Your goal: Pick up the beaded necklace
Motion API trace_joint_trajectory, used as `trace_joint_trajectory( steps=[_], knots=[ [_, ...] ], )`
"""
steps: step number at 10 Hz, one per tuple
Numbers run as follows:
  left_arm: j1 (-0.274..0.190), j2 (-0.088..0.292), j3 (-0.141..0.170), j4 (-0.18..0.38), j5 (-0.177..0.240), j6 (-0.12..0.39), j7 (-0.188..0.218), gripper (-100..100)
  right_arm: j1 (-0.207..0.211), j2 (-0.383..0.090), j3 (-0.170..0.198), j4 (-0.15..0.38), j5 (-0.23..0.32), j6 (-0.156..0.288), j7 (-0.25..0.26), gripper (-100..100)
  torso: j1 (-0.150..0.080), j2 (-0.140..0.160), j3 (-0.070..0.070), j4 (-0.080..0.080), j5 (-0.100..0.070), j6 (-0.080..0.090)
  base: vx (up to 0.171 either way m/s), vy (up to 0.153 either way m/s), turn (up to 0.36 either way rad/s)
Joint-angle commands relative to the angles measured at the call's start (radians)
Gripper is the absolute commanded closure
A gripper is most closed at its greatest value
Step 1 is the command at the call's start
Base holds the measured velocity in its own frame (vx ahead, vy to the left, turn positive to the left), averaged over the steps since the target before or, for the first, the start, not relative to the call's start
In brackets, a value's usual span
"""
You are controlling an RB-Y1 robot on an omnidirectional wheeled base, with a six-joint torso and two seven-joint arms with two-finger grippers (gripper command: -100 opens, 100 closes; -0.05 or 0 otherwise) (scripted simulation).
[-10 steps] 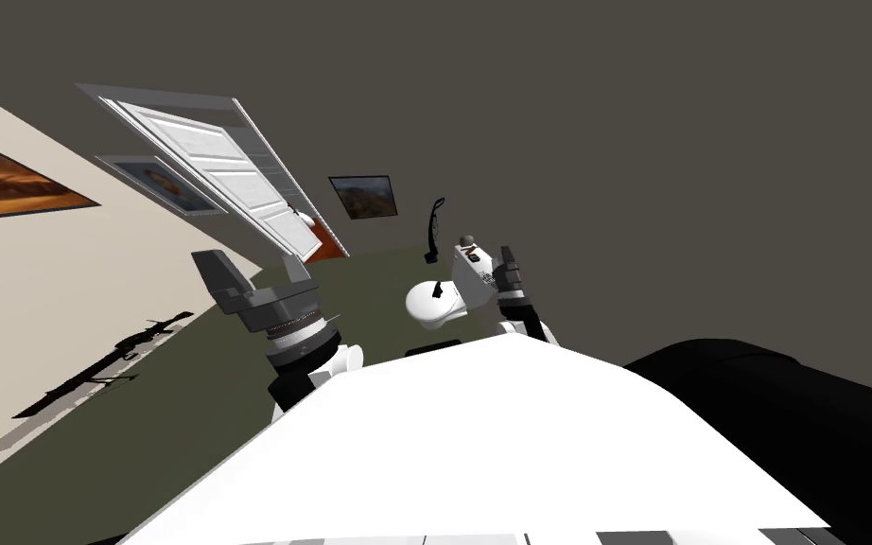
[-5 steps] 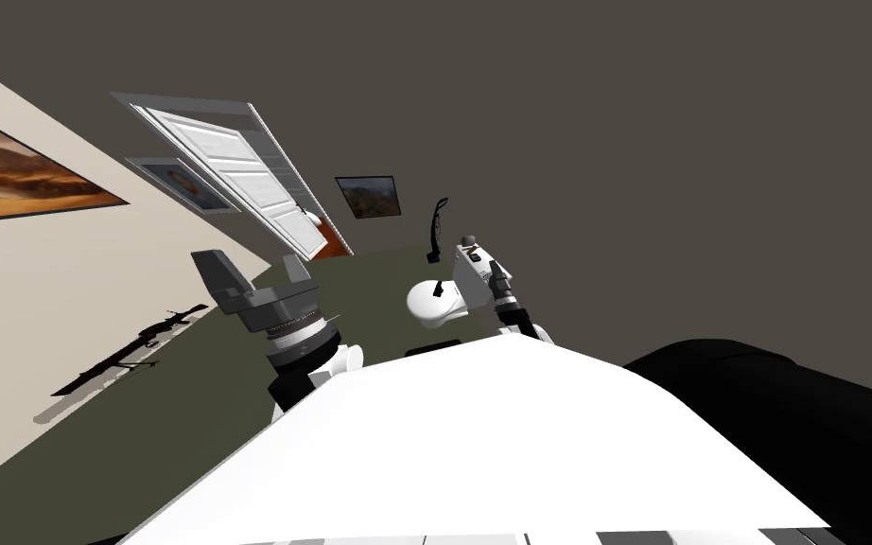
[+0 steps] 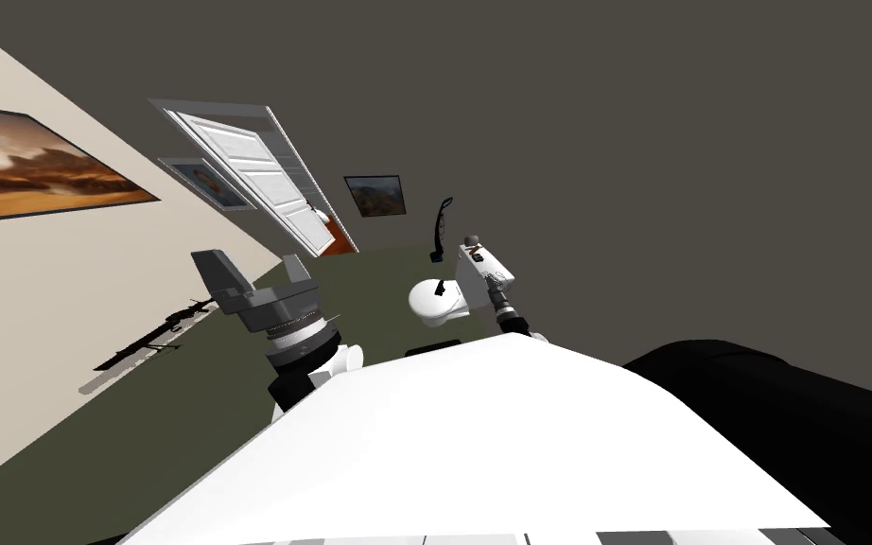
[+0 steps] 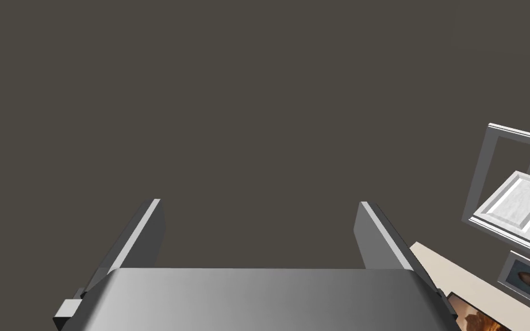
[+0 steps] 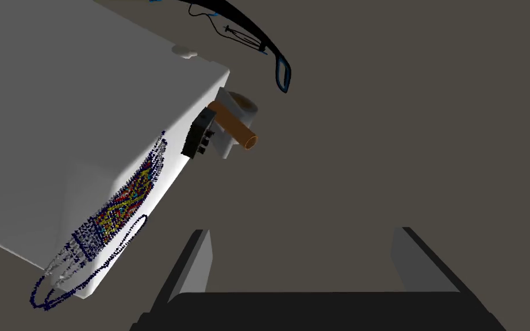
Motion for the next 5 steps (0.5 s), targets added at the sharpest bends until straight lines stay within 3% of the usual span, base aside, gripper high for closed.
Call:
trace_joint_trajectory(
  steps=[1,2,3,4,5],
  knots=[
    [0.0,0.0,0.0,0.0,0.0,0.0,0.0,0,-0.003,-0.002,0.001,0.02,0.027,0.05,0.001,-100,0.0,0.0,0.0,0.0,0.0,0.0,-0.033,-0.023,0.051],
    [0.0,0.0,0.0,0.0,0.0,0.0,0.0,0,-0.003,-0.002,0.001,0.02,0.027,0.055,0.001,-100,0.0,0.0,0.0,0.0,0.0,0.0,-0.013,-0.007,-0.004],
    [0.0,0.0,0.0,0.0,0.0,0.0,0.0,0,0.017,-0.006,0.002,0.067,0.074,0.094,0.001,-100,0.001,-0.002,-0.001,0.0,0.0,0.0,-0.033,-0.016,0.105],
    [0.0,0.0,0.0,0.0,0.0,0.0,0.0,0,0.017,-0.006,0.002,0.067,0.075,0.111,0.001,-100,0.0,-0.001,0.0,0.0,0.0,0.0,-0.03,-0.018,0.085],
    [0.0,0.0,0.0,0.0,0.0,0.0,0.0,0,0.036,-0.009,0.002,0.105,0.113,0.151,0.0,-100,0.001,-0.001,0.0,0.0,0.0,0.0,-0.041,-0.018,0.161]
  ],
)
